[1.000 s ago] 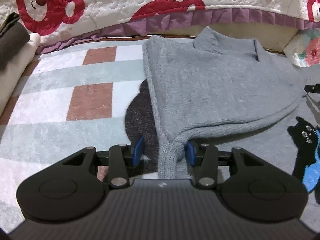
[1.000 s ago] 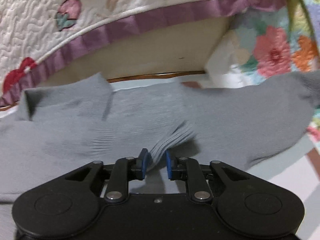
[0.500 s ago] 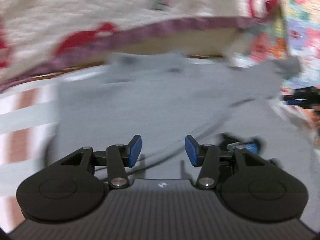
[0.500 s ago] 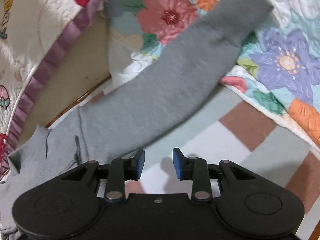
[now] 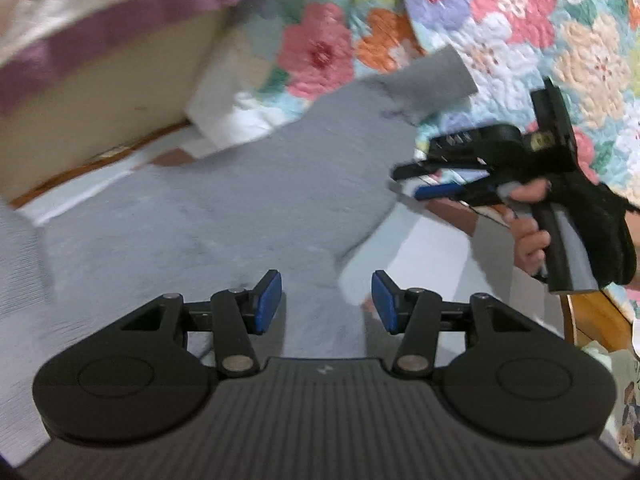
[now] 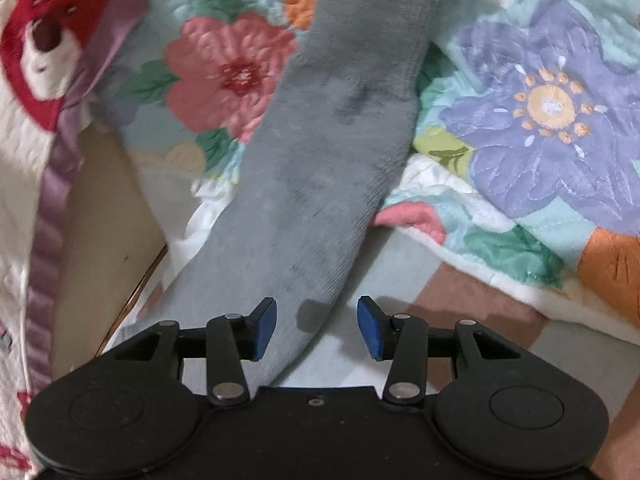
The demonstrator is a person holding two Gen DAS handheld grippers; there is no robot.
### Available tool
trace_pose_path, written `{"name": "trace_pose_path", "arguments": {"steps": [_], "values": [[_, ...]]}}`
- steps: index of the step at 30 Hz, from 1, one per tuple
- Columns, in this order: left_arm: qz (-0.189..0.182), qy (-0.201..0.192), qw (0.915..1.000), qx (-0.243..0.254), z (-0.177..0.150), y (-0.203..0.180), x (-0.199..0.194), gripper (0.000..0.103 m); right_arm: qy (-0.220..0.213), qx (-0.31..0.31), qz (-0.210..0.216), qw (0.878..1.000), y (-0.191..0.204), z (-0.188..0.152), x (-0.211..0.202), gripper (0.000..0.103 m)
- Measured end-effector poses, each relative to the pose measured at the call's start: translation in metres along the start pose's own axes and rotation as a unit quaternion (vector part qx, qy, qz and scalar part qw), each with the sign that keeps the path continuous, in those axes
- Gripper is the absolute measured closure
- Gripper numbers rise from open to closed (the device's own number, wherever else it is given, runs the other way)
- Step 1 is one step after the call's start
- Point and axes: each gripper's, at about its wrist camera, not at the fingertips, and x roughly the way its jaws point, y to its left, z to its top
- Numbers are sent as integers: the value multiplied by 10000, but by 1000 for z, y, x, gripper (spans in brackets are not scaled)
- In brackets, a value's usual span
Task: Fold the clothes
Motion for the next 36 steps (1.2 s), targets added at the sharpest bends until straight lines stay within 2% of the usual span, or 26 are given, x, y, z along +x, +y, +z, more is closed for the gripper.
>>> {"name": "trace_pose_path", "arguments": {"steps": [6,9,12,14,15,16,21,23,26,29,32,34,36], "values": [[6,130,9993,-349,-7,16,11,54,-168,73,-87,9998,2,12,11,47],[84,417,9978,-515,-14,27,15,54,-374,196,-88,9991,1,14,16,46],[166,441,9985,-281,-17,23,13,54,-648,306,-60,9974,0,11,20,46],[250,440,9986,-136,-19,19,12,54,-742,420,236,9961,4,12,16,47],[274,431,9986,-120,-19,18,11,54,-779,485,426,9949,7,12,14,60],[283,421,9986,-158,-20,18,9,54,-816,550,615,9932,10,13,12,95],[222,463,9974,-510,-20,20,-10,54,-987,778,1541,9800,30,17,-1,93],[183,270,9966,-758,-18,29,-27,54,-964,538,1859,9764,57,17,-8,93],[352,-247,9911,-1264,-15,57,-66,54,-784,26,2336,9692,103,4,-16,93],[786,-652,9809,-1654,-20,90,-102,54,-491,-617,2802,9567,155,-21,-23,93],[1318,-901,9656,-2053,-29,123,-132,52,-25,-996,3342,9372,188,-62,-29,93],[1575,-897,9574,-2247,-35,138,-146,49,300,-1601,3412,9258,206,-95,-31,93],[1826,-862,9532,-2250,-40,144,-156,48,787,-2671,3081,9097,223,-134,-25,93]]}}
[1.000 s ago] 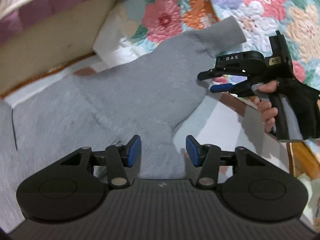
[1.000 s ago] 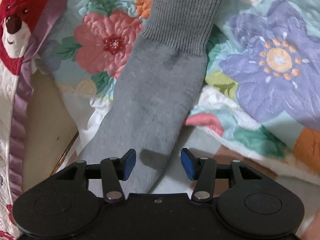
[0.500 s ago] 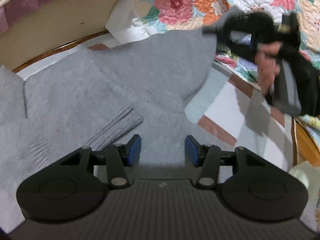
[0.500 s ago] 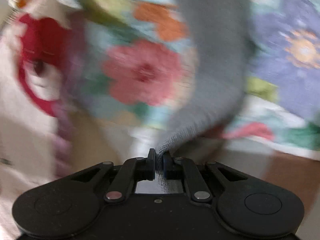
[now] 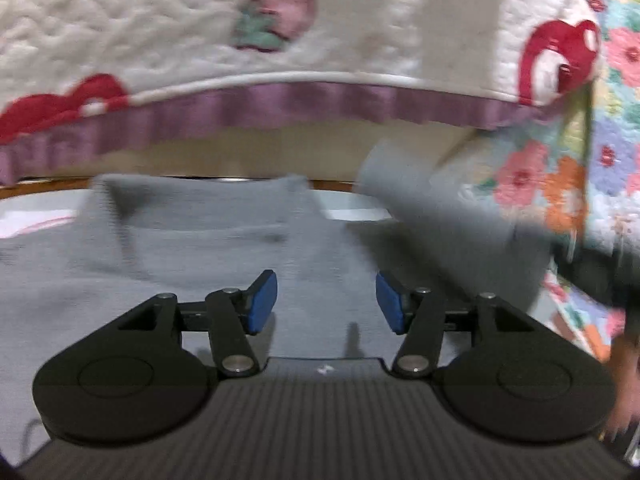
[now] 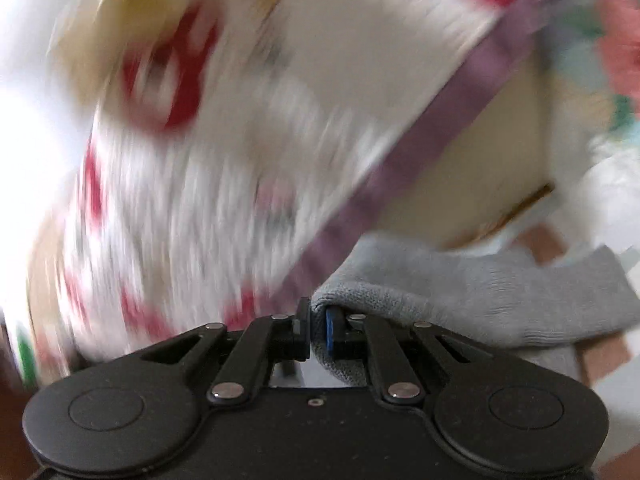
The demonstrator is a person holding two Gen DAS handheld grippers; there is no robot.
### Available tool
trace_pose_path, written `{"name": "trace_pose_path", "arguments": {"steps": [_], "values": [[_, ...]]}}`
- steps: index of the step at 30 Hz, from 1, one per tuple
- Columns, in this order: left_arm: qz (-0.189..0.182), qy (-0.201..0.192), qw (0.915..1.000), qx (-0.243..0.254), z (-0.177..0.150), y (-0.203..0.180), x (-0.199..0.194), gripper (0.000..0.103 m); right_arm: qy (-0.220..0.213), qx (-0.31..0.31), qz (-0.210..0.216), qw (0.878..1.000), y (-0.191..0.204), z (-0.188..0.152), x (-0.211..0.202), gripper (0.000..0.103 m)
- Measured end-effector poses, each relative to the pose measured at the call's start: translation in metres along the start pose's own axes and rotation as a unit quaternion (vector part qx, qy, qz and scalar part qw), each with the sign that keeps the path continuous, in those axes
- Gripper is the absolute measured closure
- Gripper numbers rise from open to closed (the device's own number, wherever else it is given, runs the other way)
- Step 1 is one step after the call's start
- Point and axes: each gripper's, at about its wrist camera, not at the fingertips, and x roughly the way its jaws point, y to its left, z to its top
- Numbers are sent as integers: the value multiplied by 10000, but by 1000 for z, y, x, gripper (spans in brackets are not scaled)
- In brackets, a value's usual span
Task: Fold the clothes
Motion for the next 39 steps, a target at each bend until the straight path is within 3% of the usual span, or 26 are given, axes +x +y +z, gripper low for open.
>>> {"name": "trace_pose_path", "arguments": {"steps": [2,4,6,7,10,13,17,20,22,24,28,29,31,32,36,39], "values": [[157,-15,9998,78,-2,4,-6,47,943,-1158,-494,9876,24,-28,25,92],[155,14,9998,104,-5,7,-8,47,1611,-2427,-980,9516,45,-60,41,90],[49,54,9999,157,-11,3,-10,46,1776,-3015,-1173,9294,54,-80,39,83],[-12,70,9997,215,-13,-2,-10,46,1753,-3095,-1204,9268,55,-85,33,77],[-195,90,9976,654,-23,-25,-12,43,1513,-2881,-1371,9356,45,-87,6,69],[-339,131,9885,1465,-37,-58,-3,40,1320,-2638,-1792,9386,27,-84,-22,68],[-528,184,9659,2529,-55,-101,8,26,976,-2148,-2609,9361,-5,-78,-53,67],[-162,161,9421,3345,-71,-130,26,26,836,-1742,-2875,9381,-23,-72,-64,66],[197,223,9393,3417,-74,-137,44,26,806,-1472,-2870,9431,-33,-68,-67,65],[414,280,9417,3327,-72,-135,56,25,790,-1219,-2833,9480,-42,-64,-66,64],[210,411,9548,2938,-65,-119,64,24,868,-969,-2681,9546,-45,-66,-54,59],[163,409,9565,2883,-63,-117,64,27,872,-894,-2593,9577,-47,-66,-49,59],[92,365,9590,2811,-58,-114,63,56,851,-830,-2554,9595,-49,-68,-42,54],[101,304,9609,2750,-55,-112,60,93,841,-829,-2576,9590,-49,-69,-40,54],[342,-115,9702,2396,-38,-101,41,94,861,-878,-2713,9546,-45,-73,-36,53],[591,-646,9738,2097,-27,-83,9,94,953,-938,-2804,9505,-42,-75,-37,53]]}}
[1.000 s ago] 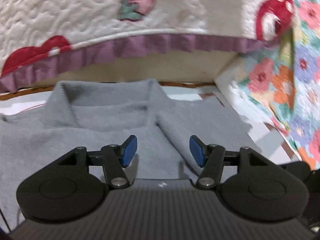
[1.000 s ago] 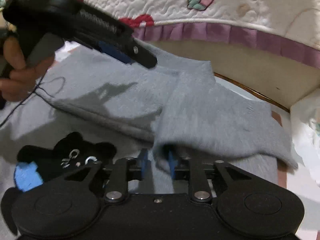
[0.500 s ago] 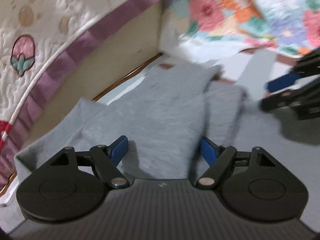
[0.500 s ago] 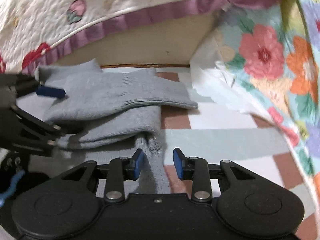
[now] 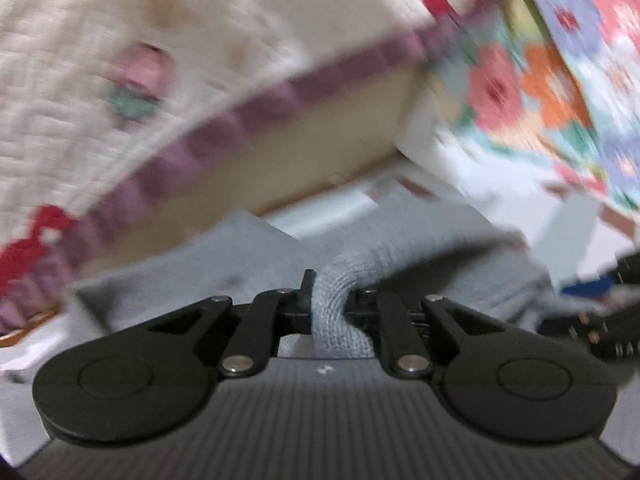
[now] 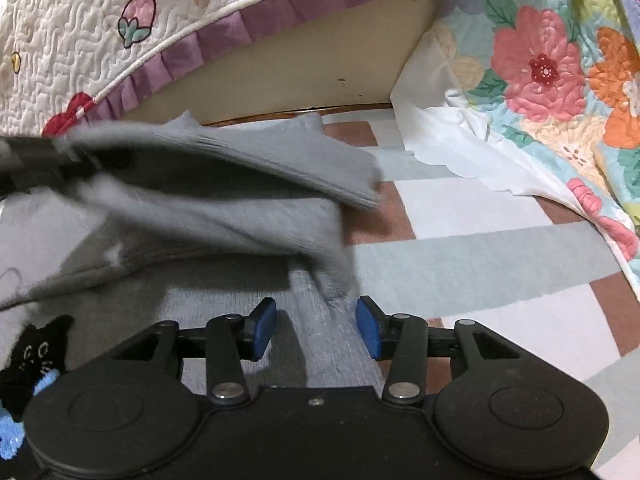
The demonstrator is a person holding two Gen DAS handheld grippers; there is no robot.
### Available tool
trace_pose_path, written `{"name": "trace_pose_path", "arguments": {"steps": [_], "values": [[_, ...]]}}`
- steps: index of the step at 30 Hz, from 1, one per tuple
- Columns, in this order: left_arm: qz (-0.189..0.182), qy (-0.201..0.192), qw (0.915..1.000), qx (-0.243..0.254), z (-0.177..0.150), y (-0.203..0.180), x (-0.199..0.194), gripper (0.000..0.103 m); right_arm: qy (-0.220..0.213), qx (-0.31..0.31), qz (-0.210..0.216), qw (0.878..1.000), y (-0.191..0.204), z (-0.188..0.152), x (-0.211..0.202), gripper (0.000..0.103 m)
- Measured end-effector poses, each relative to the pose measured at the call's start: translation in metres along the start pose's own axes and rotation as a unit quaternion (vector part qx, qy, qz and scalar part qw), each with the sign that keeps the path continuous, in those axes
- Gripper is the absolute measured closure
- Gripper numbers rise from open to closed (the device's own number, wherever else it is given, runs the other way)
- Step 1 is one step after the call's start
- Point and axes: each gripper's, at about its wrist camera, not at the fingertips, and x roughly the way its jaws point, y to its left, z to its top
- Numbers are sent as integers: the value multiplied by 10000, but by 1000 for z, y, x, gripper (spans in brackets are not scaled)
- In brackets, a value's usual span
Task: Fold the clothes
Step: 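Pinch the folded sleeve with the left gripper and tuck it onto the sweater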
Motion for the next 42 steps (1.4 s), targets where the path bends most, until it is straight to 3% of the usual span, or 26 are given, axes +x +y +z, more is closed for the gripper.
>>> {"name": "trace_pose_path", "arguments": {"steps": [3,7,12,14,15,17,20,22,24,30,31,35,36,41,42], "values": [[583,-383,9956,-618,-12,41,-36,94,7,-80,-116,9999,3,-3,-1,52],[808,-35,9810,-1762,-55,83,-56,93,-91,-146,-258,9995,8,-5,-3,49],[1203,247,9768,-1753,-85,90,-54,92,-214,-209,-442,9986,13,-8,-5,50],[1378,180,9724,-1873,-87,97,-62,84,-254,-202,-520,9981,13,-9,-6,50],[1475,168,9697,-1941,-88,100,-65,71,-259,-198,-541,9980,13,-9,-6,50],[1597,195,9650,-2072,-91,107,-72,58,-201,-32,-510,9985,10,-8,-7,50],[1530,228,9586,-2392,-97,121,-77,56,-134,326,-409,9985,4,-2,-10,50],[1503,262,9467,-2838,-102,132,-82,53,-106,458,-389,9981,2,-1,-9,50],[1422,288,9283,-3425,-111,144,-85,48,-88,563,-384,9976,1,-1,-8,50],[1057,137,8612,-4970,-147,169,-102,45,-115,1196,-188,9926,-12,-10,-5,50],[960,-18,8599,-5013,-147,171,-109,45,-126,1276,-157,9916,-14,-11,-5,50],[860,-256,8762,-4735,-130,172,-124,45,-119,1588,-114,9872,-18,-10,-5,50],[852,-192,8728,-4803,-130,174,-125,45,-114,1625,-132,9865,-16,-10,-6,50],[791,535,8054,-5849,-157,192,-124,45,-163,1515,-264,9880,-7,-6,-7,50],[792,569,8007,-5910,-162,193,-126,45,-170,1558,-243,9873,-10,-6,-7,50]]}}
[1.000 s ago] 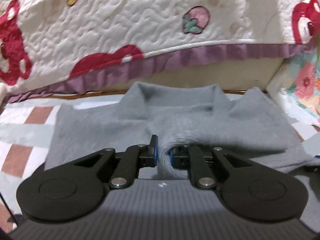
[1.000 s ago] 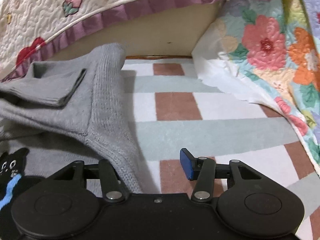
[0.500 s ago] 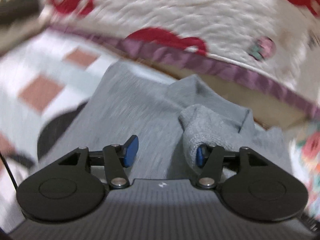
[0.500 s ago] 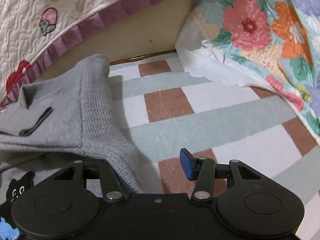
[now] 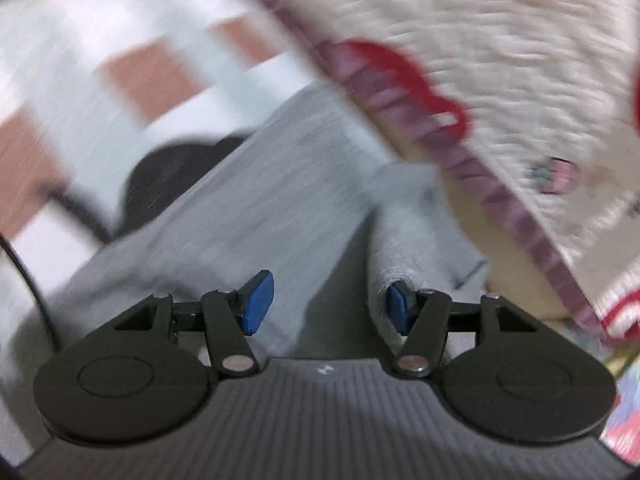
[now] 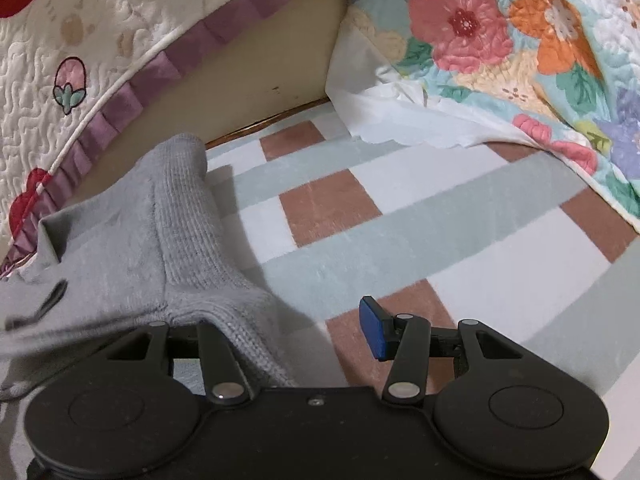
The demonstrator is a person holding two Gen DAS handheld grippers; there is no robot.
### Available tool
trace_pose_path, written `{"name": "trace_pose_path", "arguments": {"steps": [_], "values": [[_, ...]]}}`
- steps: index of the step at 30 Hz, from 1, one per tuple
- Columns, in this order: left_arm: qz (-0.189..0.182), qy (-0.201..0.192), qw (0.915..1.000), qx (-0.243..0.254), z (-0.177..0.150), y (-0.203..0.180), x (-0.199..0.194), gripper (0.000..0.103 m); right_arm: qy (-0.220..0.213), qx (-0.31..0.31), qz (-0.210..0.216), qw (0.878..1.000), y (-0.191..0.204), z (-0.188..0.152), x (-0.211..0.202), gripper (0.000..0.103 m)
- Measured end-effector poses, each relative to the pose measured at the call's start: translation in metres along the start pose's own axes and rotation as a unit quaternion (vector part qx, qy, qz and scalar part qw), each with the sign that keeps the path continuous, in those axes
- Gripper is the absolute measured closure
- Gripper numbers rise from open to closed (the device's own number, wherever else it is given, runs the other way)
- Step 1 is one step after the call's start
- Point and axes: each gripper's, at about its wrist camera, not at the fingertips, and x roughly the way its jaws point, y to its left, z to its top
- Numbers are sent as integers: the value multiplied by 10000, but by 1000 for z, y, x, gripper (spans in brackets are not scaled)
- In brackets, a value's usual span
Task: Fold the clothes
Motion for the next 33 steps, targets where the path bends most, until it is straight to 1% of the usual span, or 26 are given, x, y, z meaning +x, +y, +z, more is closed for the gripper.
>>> {"name": "trace_pose_path", "arguments": {"steps": [4,6,8,9,11,13,15,17,18,20,21,22,23,24,25,26,27,28,29,30,31,32,33], "values": [[92,-118,9988,469,-6,-5,-9,45,4,558,250,9981,-16,-1,2,50],[81,-165,9974,701,2,-13,-16,45,-13,1085,468,9930,-27,-3,2,49],[47,-217,9943,1038,12,-22,-24,45,-23,1378,649,9883,-34,-4,3,49],[27,-237,9912,1305,17,-28,-28,45,-30,1368,674,9883,-35,-4,3,49],[36,-198,9833,1806,23,-36,-34,44,-32,1079,573,9925,-28,-5,3,49],[223,-59,9732,2287,26,-38,-32,43,-19,706,425,9966,-19,-5,3,49],[417,-190,9696,2404,31,-29,-32,43,-7,490,314,9983,-15,-5,-1,49],[505,-381,9695,2367,40,-17,-35,43,-4,378,240,9990,-12,-5,-5,49],[485,-416,9705,2324,43,-11,-36,44,-2,322,203,9993,-11,-5,-7,49],[277,-330,9727,2279,48,-4,-36,44,0,210,130,9997,-9,-6,-11,49],[119,-263,9704,2397,48,-6,-36,44,2,153,93,9998,-8,-6,-13,49],[8,-207,9648,2621,47,-12,-37,44,3,97,56,9999,-6,-6,-15,49],[-97,-152,9559,2931,43,-21,-38,43,-25,-146,-37,9999,1,-7,-19,48],[-200,-93,9448,3269,37,-31,-38,42,-77,-550,-180,9983,13,-10,-24,48],[-309,10,9327,3594,31,-40,-36,40,-161,-1079,-343,9934,28,-15,-28,48],[-425,164,9195,3905,25,-49,-33,36,-271,-1714,-522,9834,45,-23,-32,48],[-541,317,9049,4210,18,-58,-31,36,-385,-2439,-712,9664,62,-33,-34,48],[-658,499,8871,4540,12,-68,-28,36,-499,-3232,-908,9406,80,-44,-34,48],[-715,632,8662,4905,4,-78,-25,36,-593,-3909,-1011,9129,96,-55,-33,48],[-702,669,8444,5269,-4,-85,-22,36,-633,-4361,-1029,8918,108,-62,-29,48],[-641,634,8261,5563,-12,-90,-20,36,-640,-4694,-1042,8745,117,-67,-25,49],[-526,518,8126,5782,-18,-93,-19,36,-629,-4944,-1048,8606,125,-71,-18,49],[-432,430,8064,5883,-22,-95,-17,36,-604,-5085,-1067,8523,130,-71,-9,49]]}}
